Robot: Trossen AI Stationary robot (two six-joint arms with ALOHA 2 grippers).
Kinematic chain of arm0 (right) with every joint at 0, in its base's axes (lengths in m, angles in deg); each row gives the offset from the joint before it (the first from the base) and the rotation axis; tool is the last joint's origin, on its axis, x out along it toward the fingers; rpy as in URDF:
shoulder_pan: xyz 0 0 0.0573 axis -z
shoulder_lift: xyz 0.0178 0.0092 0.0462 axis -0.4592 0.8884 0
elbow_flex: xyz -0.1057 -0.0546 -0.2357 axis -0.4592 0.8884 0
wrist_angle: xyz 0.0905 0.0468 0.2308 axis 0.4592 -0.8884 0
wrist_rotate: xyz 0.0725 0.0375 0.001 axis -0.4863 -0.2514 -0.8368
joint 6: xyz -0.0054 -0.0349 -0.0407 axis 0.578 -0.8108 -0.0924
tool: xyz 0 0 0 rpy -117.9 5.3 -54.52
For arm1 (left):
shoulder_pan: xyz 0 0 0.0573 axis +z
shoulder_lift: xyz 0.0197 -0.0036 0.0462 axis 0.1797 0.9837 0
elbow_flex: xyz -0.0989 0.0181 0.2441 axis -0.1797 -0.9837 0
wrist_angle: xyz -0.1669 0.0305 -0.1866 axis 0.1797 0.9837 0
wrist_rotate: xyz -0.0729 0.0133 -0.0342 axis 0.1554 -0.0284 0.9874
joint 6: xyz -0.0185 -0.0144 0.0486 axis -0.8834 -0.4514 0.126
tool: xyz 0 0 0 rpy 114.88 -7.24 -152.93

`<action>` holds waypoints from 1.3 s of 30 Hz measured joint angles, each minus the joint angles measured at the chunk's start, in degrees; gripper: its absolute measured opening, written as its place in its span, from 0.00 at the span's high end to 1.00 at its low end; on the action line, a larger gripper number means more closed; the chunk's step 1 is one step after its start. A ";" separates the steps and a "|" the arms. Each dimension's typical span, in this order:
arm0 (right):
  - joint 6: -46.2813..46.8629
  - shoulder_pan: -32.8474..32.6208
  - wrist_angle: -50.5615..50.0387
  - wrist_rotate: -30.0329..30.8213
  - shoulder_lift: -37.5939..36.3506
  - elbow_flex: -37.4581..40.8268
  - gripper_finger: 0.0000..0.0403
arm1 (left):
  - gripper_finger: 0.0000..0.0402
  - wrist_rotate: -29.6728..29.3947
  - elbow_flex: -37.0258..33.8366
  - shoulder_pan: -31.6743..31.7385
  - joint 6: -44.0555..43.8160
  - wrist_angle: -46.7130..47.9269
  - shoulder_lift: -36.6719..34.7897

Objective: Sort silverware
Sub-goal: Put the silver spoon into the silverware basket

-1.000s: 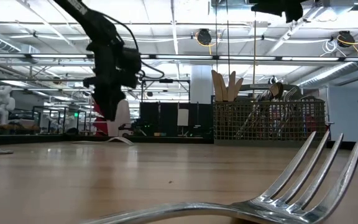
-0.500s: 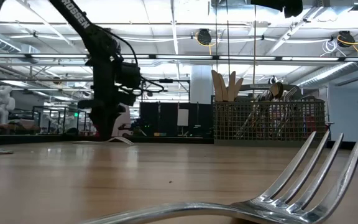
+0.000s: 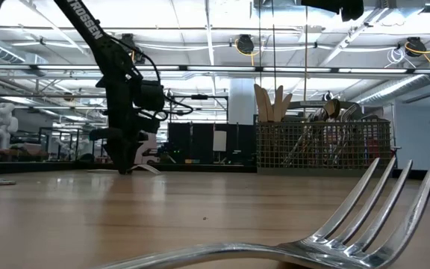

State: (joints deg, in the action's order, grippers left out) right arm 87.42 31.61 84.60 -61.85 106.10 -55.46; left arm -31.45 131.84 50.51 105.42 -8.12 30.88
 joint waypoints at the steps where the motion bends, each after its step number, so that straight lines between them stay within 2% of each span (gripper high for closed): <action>1: -0.02 0.00 0.01 0.00 0.00 0.00 0.63 | 0.62 0.21 -0.02 0.00 0.00 -0.15 0.00; 6: 0.37 0.00 0.74 0.00 0.00 0.02 0.63 | 0.68 1.32 -0.07 -0.45 -0.42 -0.63 0.02; 14: 1.49 0.00 2.74 -0.06 0.32 0.04 0.63 | 0.89 3.29 -0.07 -1.25 -0.55 -1.58 0.11; 18: 1.50 -0.38 3.51 -0.35 0.48 0.04 0.63 | 0.96 3.48 0.12 -1.27 -3.80 -1.53 0.11; 21: 1.51 -0.99 4.68 -0.35 0.48 0.04 0.63 | 0.96 4.19 0.77 -1.31 -6.80 -1.42 0.01; 30: 1.49 -1.81 9.24 -0.36 0.48 0.07 0.63 | 0.96 12.24 5.48 -2.64 -9.35 0.38 -3.50; 39: 3.02 -1.81 9.82 1.18 0.46 0.07 0.63 | 0.96 21.27 13.64 -6.82 -14.07 0.15 -4.00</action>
State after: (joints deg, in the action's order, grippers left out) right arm 90.45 29.79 94.42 -60.67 106.56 -55.40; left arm -10.18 145.48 43.70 91.35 -7.97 26.88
